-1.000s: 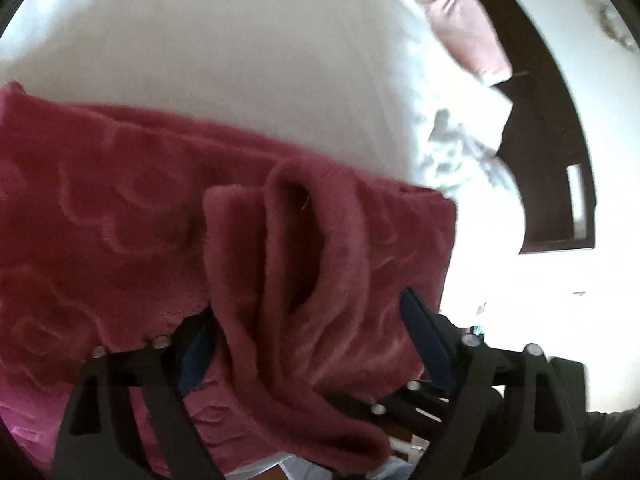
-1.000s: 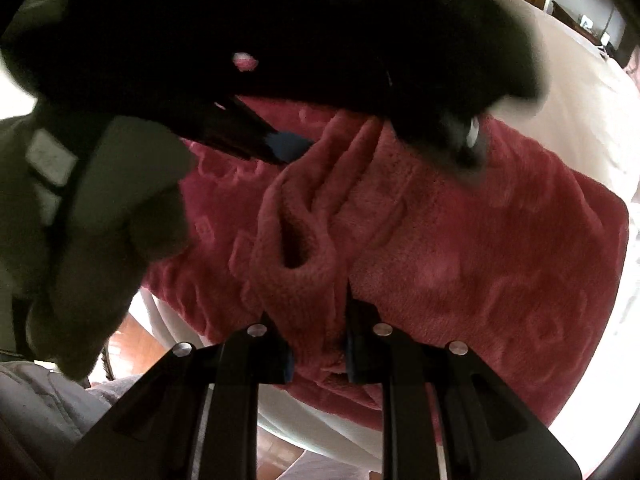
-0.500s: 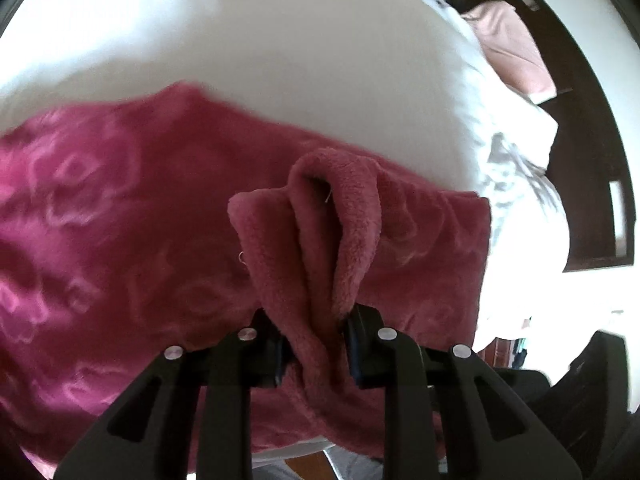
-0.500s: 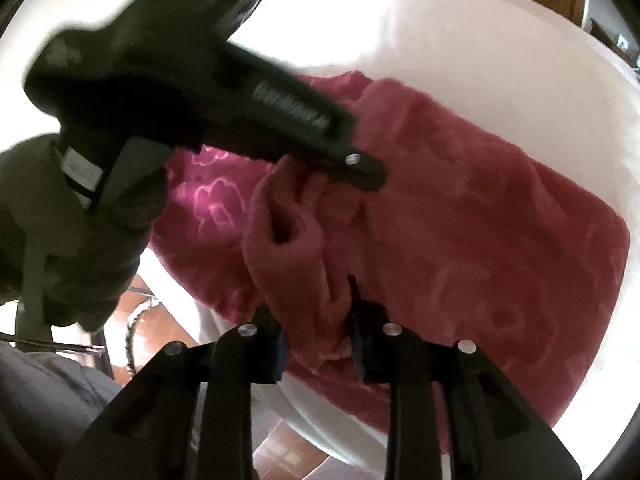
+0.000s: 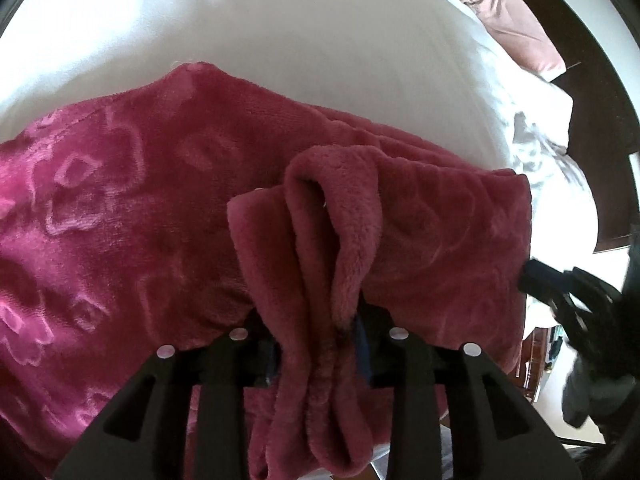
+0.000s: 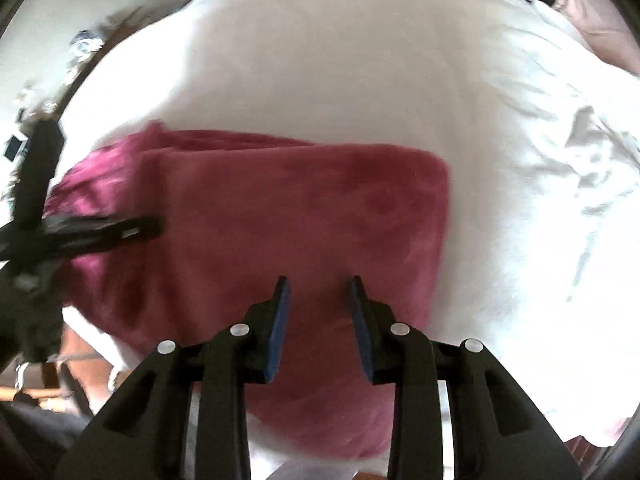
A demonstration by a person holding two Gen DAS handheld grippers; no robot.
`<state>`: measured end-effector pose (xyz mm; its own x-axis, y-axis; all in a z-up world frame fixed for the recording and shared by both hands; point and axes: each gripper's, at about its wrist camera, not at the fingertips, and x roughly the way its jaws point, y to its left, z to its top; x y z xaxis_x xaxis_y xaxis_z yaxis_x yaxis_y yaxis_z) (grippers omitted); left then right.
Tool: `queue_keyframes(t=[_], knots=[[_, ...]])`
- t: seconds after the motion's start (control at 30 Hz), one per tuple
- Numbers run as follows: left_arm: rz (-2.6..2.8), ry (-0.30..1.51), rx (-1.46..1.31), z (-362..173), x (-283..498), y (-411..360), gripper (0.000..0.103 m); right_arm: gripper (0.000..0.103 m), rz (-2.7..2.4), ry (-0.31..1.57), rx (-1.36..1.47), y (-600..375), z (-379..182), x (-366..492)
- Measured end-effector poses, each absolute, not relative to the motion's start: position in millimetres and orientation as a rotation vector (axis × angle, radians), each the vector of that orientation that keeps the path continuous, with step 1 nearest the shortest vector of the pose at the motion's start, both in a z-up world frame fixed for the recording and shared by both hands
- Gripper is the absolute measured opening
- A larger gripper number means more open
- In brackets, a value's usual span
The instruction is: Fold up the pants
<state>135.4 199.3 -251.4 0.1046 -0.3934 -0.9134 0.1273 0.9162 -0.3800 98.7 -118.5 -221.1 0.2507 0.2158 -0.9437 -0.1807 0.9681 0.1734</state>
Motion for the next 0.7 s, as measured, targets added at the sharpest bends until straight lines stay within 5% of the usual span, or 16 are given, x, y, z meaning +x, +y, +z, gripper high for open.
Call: queue_keyframes(t=[0.17, 0.7], knots=[[-0.313, 1.416, -0.159, -245, 133, 197, 0.059, 0.031, 0.269, 1.337, 0.028, -116, -255, 126], [-0.125, 1.436, -0.217, -238, 88, 216, 0.059, 0.031, 0.369, 1.244, 0.014, -116, -207, 129]])
